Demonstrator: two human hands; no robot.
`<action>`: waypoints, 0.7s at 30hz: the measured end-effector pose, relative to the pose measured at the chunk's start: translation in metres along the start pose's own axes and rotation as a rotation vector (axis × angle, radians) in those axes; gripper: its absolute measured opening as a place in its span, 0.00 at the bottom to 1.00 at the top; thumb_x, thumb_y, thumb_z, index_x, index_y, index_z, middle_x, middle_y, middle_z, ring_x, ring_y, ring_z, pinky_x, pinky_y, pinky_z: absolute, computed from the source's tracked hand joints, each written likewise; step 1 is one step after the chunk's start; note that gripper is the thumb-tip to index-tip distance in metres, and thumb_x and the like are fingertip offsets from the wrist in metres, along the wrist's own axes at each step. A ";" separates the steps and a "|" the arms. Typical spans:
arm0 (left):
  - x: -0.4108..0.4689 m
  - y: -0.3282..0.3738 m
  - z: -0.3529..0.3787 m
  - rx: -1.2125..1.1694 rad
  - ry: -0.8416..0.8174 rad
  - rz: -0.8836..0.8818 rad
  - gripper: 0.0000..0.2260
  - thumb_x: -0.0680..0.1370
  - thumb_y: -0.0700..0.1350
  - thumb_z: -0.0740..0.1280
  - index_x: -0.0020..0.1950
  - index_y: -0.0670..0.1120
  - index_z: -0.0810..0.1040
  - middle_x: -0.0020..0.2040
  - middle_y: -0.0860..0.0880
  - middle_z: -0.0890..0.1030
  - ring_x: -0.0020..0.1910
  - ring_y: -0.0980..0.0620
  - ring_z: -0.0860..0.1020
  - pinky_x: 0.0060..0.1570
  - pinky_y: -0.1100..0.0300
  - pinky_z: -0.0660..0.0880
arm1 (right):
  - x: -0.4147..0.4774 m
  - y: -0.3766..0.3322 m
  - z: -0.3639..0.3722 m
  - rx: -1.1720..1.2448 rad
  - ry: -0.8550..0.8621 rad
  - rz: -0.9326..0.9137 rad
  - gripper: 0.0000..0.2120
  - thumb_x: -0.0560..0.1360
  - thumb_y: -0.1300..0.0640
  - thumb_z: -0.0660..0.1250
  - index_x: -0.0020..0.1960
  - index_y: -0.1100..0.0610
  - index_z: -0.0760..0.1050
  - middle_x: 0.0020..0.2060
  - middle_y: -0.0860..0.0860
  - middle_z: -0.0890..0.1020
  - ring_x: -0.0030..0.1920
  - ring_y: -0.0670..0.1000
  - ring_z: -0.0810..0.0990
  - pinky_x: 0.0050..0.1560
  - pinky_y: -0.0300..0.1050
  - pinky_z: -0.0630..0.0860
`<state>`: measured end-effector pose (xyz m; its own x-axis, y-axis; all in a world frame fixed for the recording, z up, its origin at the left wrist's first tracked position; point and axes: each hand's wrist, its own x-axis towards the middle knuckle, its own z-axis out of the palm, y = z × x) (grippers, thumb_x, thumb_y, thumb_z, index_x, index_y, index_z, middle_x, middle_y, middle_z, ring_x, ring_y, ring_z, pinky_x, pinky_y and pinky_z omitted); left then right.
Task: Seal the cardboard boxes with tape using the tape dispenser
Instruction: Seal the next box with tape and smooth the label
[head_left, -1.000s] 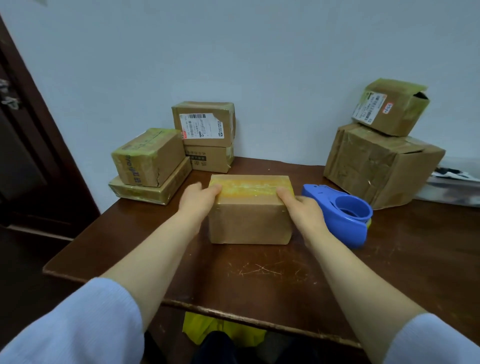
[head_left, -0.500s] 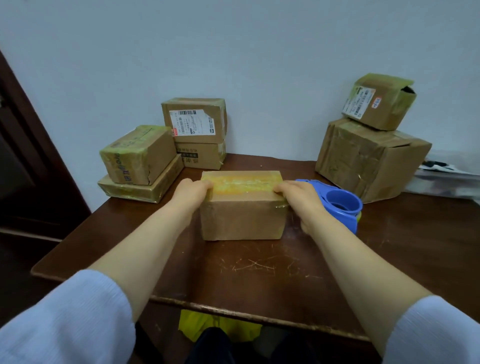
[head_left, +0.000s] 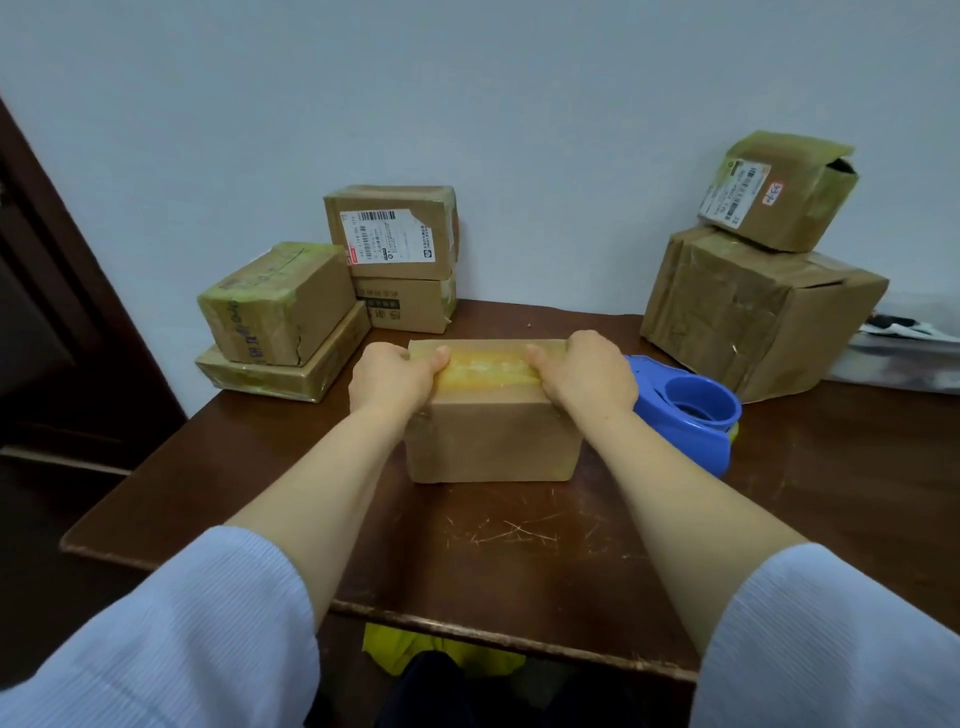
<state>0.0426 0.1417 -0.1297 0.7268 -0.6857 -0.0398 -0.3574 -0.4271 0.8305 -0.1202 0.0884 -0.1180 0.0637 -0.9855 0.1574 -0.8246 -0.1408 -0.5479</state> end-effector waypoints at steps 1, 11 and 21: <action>0.002 -0.001 -0.001 -0.036 -0.008 -0.011 0.25 0.75 0.57 0.69 0.66 0.44 0.76 0.62 0.46 0.78 0.58 0.45 0.75 0.58 0.51 0.74 | 0.002 0.004 0.001 0.037 0.019 -0.001 0.17 0.79 0.46 0.59 0.38 0.57 0.68 0.33 0.50 0.71 0.37 0.53 0.71 0.31 0.43 0.63; -0.031 0.004 -0.022 0.652 -0.218 0.931 0.25 0.82 0.50 0.55 0.78 0.48 0.55 0.79 0.49 0.55 0.77 0.52 0.53 0.74 0.57 0.47 | -0.012 0.008 -0.019 -0.148 -0.241 -0.732 0.31 0.77 0.36 0.54 0.75 0.48 0.61 0.74 0.47 0.64 0.75 0.51 0.59 0.74 0.55 0.53; 0.004 -0.027 -0.067 0.536 -0.316 1.070 0.35 0.72 0.73 0.51 0.66 0.51 0.76 0.65 0.56 0.74 0.67 0.57 0.71 0.68 0.52 0.69 | -0.001 0.038 -0.023 -0.037 -0.159 -0.742 0.18 0.69 0.43 0.71 0.51 0.55 0.78 0.57 0.49 0.81 0.57 0.52 0.78 0.55 0.46 0.74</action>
<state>0.0948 0.1899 -0.1153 -0.2259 -0.9185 0.3245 -0.9332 0.2996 0.1985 -0.1644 0.0862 -0.1195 0.6867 -0.6360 0.3522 -0.5521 -0.7714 -0.3165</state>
